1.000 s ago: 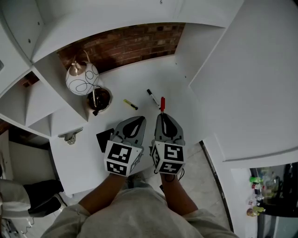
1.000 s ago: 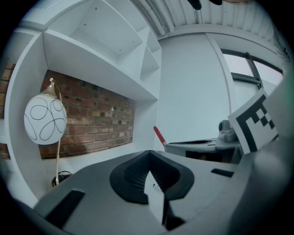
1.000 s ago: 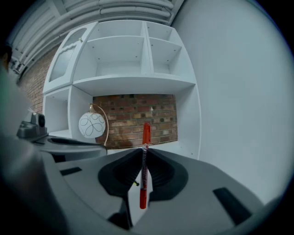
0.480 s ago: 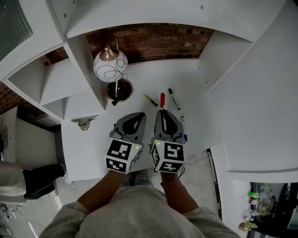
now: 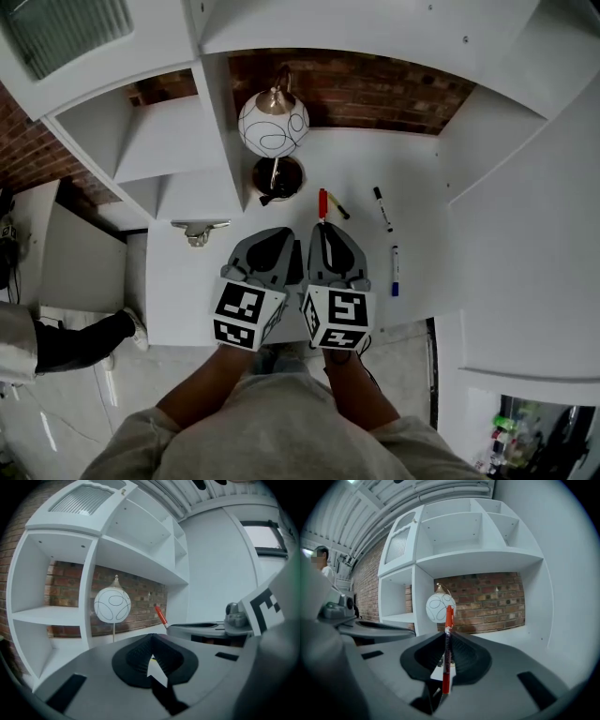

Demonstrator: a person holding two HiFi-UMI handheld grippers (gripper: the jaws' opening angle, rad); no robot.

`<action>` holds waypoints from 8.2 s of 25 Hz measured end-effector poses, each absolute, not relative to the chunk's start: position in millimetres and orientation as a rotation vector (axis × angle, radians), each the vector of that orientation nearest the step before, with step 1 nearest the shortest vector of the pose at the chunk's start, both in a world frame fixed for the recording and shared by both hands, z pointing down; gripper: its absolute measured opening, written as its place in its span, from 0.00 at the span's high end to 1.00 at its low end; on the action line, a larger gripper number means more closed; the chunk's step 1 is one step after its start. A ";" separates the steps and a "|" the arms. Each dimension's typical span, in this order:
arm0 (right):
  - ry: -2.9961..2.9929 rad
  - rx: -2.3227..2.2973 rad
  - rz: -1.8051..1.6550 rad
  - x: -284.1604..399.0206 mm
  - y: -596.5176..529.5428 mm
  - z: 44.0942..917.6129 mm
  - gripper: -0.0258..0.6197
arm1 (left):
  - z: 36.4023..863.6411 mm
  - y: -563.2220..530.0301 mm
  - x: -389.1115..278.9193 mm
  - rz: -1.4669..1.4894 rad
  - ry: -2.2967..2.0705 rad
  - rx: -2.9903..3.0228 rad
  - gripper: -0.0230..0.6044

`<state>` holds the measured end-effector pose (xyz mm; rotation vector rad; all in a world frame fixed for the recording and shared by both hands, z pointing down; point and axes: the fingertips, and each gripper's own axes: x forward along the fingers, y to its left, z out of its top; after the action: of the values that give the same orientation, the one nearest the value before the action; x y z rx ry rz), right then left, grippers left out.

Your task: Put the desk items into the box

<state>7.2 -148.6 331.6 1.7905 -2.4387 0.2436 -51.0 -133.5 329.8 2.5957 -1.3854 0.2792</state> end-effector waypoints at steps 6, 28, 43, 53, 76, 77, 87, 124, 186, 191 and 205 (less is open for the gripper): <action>-2.487 1.720 0.246 -18.9 -144.9 337.6 0.88 | 336.1 -128.1 -78.3 0.279 -1.454 2.537 0.95; -2.480 1.458 0.244 -70.8 -147.2 410.6 0.88 | 396.8 -124.3 -115.3 0.334 -1.473 2.368 0.95; -2.322 1.190 0.249 -91.8 -148.5 451.2 0.88 | 416.8 -136.2 -124.2 0.351 -1.472 2.320 0.95; -2.194 1.042 0.374 -95.7 -143.3 468.2 0.88 | 421.1 -134.8 -126.3 0.370 -1.465 2.316 0.95; -2.228 1.032 0.436 -92.8 -138.4 465.3 0.77 | 415.5 -129.8 -122.0 0.372 -1.466 2.333 0.95; -2.254 1.050 0.439 -93.5 -138.2 460.9 0.77 | 413.6 -129.6 -122.4 0.371 -1.475 2.337 0.95; -2.351 1.345 0.236 -65.4 -135.2 398.0 0.92 | 384.9 -125.0 -104.9 0.319 -1.468 2.425 0.95; -2.252 1.885 0.150 84.6 -91.4 316.6 0.93 | 319.6 -92.1 34.8 0.226 -1.147 2.778 0.95; -1.878 1.657 0.591 258.5 -130.2 529.8 0.93 | 478.6 -131.2 206.2 0.524 -0.748 2.879 0.95; -1.831 1.598 0.708 262.8 -129.7 549.4 0.93 | 496.3 -129.8 208.1 0.574 -0.721 2.836 0.95; -1.700 1.373 0.890 261.0 -138.7 599.9 0.76 | 510.9 -131.2 198.4 0.605 -0.724 2.774 0.95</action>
<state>261.0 -138.7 599.9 1.3734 -1.7004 0.8902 198.4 -131.2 510.9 2.7744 -0.7243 0.6049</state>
